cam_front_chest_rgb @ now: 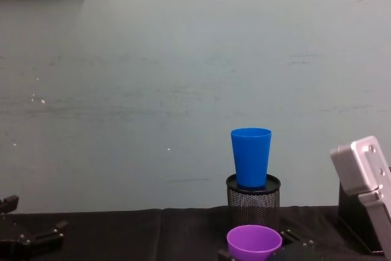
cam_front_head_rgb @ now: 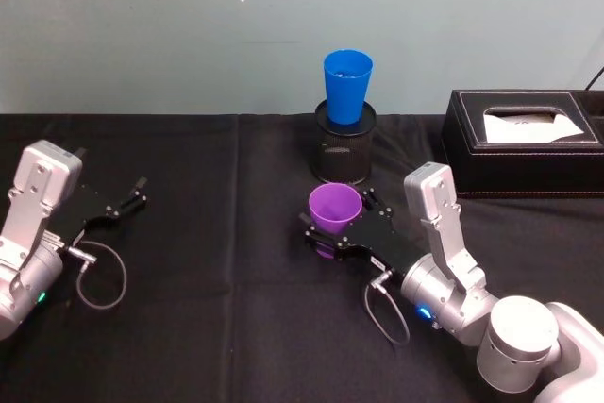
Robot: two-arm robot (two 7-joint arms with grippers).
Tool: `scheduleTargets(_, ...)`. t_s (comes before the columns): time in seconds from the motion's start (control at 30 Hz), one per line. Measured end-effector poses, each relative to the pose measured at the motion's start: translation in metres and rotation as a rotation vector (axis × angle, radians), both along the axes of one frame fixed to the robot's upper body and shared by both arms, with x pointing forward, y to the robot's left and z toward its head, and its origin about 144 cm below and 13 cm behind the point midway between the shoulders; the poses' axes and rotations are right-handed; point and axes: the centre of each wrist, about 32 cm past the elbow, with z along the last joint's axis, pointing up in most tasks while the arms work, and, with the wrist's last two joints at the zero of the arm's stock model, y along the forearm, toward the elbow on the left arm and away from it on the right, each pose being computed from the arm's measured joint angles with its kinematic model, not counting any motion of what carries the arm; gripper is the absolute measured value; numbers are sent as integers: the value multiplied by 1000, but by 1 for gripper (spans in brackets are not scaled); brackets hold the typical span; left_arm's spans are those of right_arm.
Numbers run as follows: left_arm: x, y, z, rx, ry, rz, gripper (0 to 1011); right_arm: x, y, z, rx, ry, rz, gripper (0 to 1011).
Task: Pick up one cup with a gripper and tap it against the other cup.
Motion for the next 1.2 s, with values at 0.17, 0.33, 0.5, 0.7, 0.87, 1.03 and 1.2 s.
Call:
scheduleTargets(0.17, 0, 0, 0, 0, 0, 0, 1000, 0, 1, -1, 5, 3, 2, 957)
scheduleTargets(0.33, 0, 0, 0, 0, 0, 0, 1000, 0, 1, -1, 8, 5, 0, 854)
scheduleTargets(0.5, 0, 0, 0, 0, 0, 0, 1000, 0, -1, 1, 7, 8, -4, 786)
scheduleTargets(0.7, 0, 0, 0, 0, 0, 0, 1000, -1, -1, 9, -5, 8, 3, 760)
scheduleTargets(0.87, 0, 0, 0, 0, 0, 0, 1000, -2, -5, 32, -20, -4, 4, 746)
scheduleTargets(1.03, 0, 0, 0, 0, 0, 0, 1000, -5, -12, 57, -11, -21, -4, 746)
scheduleTargets(1.2, 0, 0, 0, 0, 0, 0, 1000, -8, -18, 70, 3, -22, -14, 746)
